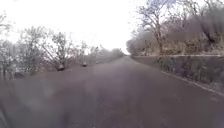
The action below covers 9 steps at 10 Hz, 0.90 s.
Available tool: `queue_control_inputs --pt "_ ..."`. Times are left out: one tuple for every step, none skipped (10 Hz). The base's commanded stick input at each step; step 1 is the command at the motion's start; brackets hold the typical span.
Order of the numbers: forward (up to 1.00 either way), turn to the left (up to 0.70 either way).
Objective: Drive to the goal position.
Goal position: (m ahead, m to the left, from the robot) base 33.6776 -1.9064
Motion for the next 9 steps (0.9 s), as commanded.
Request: queue_control_inputs --pt "0.70 0.00" --pt "0.70 0.00" --pt "0.70 -0.18" --pt "0.70 -0.19" --pt "0.70 -0.20" --pt "0.70 0.00" --pt "0.70 0.00" --pt "0.70 0.00" --pt "0.70 0.00"
